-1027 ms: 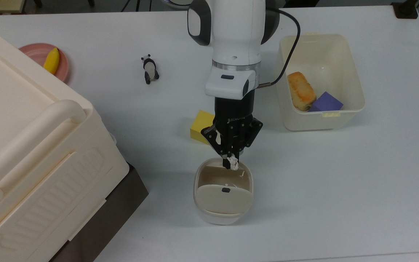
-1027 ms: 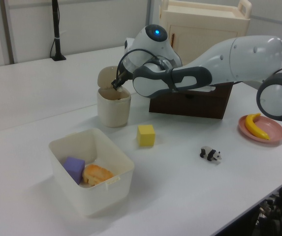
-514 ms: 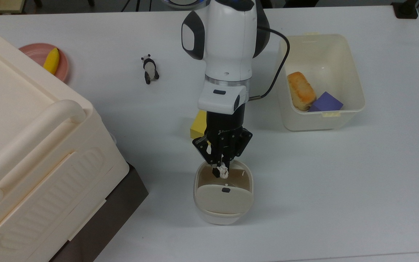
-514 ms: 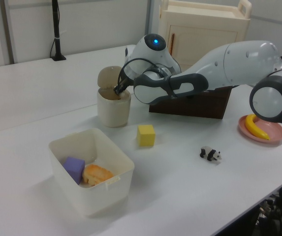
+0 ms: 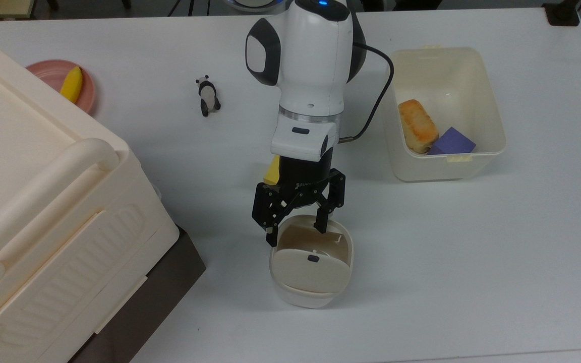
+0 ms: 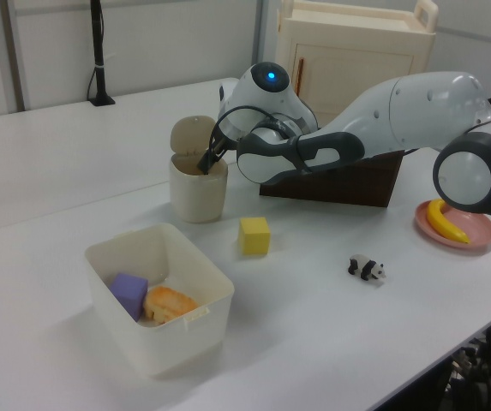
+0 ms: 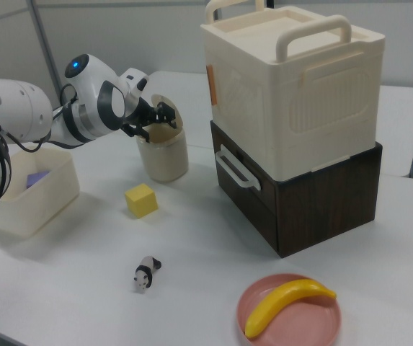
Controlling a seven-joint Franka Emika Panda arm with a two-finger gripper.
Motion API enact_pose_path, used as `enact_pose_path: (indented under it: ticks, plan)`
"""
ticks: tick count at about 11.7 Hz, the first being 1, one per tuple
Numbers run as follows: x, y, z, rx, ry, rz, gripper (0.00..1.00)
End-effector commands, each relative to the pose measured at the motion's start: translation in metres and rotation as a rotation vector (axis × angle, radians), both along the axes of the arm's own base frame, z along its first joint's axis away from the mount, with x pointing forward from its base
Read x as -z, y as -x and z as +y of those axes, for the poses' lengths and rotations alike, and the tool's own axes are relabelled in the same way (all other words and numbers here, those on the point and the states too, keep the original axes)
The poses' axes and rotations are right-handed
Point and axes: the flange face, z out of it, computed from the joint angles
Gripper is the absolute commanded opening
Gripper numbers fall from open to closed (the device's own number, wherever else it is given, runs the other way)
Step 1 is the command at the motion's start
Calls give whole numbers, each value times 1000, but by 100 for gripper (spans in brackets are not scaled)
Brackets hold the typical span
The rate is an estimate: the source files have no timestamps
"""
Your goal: Grab it up and put it in the trash
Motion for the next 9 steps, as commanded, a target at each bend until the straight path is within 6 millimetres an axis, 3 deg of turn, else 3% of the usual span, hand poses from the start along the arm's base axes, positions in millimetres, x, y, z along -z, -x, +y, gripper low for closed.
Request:
enact_pose_path:
  ticks: [1,3,6,9]
  plan:
    - [-29,3,-1,10,-4,-53,100]
    - [-60,23,-9,49,2,-34,100]
    - [-87,39,-15,145,-6,35,100]
    - [-115,93,-25,303,17,357,100]
